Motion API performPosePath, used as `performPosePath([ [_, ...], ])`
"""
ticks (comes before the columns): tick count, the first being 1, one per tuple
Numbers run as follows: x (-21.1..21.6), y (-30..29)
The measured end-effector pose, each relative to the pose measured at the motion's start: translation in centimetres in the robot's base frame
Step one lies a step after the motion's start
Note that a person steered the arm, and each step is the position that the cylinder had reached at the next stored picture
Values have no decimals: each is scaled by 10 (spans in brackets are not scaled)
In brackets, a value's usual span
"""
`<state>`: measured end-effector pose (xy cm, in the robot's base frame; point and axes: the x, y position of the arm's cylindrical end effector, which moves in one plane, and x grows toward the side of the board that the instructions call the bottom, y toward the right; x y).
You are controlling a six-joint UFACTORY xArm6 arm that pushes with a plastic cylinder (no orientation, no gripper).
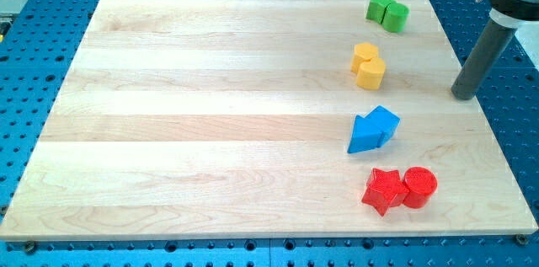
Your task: Push the blue blocks slightly to the left
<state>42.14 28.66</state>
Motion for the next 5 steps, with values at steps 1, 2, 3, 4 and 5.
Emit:
performPosePath([
  [1,0,0],
  [2,0,-18],
  [3,0,-50],
  [4,0,-78],
  [5,0,-76],
])
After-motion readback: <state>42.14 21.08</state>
